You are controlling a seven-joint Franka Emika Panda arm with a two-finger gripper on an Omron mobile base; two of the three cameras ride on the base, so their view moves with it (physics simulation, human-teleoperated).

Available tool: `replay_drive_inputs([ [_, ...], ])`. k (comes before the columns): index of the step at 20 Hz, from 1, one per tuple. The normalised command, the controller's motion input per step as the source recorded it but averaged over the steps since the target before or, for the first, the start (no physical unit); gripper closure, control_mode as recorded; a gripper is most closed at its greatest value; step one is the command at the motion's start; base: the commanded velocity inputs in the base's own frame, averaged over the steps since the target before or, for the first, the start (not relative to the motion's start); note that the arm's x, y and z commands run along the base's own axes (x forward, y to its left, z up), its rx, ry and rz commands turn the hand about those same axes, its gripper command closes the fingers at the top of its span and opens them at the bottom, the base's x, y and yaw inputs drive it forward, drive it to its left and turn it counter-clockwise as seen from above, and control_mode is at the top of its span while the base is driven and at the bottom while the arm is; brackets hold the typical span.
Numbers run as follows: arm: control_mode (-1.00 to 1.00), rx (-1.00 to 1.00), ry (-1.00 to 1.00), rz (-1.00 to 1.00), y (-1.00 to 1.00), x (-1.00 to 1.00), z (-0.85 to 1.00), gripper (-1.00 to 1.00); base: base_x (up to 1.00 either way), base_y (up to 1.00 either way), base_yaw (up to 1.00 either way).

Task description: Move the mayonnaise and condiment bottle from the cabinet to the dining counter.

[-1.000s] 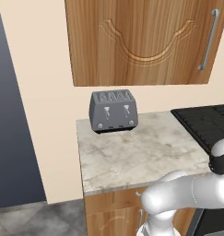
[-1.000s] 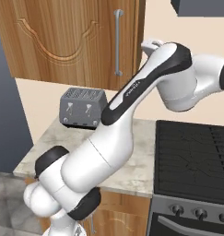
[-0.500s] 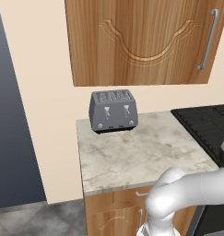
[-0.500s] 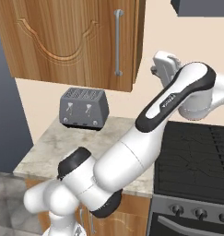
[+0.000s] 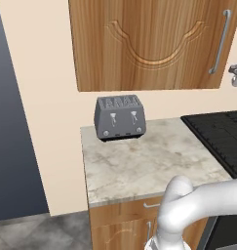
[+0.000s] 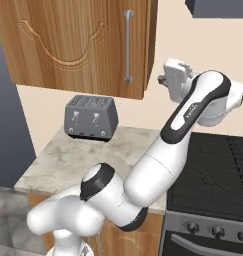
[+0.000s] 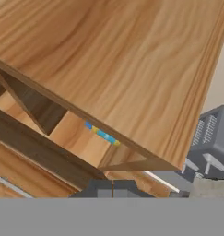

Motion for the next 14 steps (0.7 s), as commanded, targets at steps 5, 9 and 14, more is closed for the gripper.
replay_drive_inputs([
  [5,-1.00,0.00,0.06,0.01,0.38,0.01,-0.01,1.00,0.00,0.00,0.00],
  [9,-1.00,0.00,0.08,0.00,0.38,0.04,-0.01,1.00,0.00,0.00,0.00],
  [14,-1.00,0.01,0.07,0.00,0.33,0.14,-0.05,1.00,0.00,0.00,0.00],
])
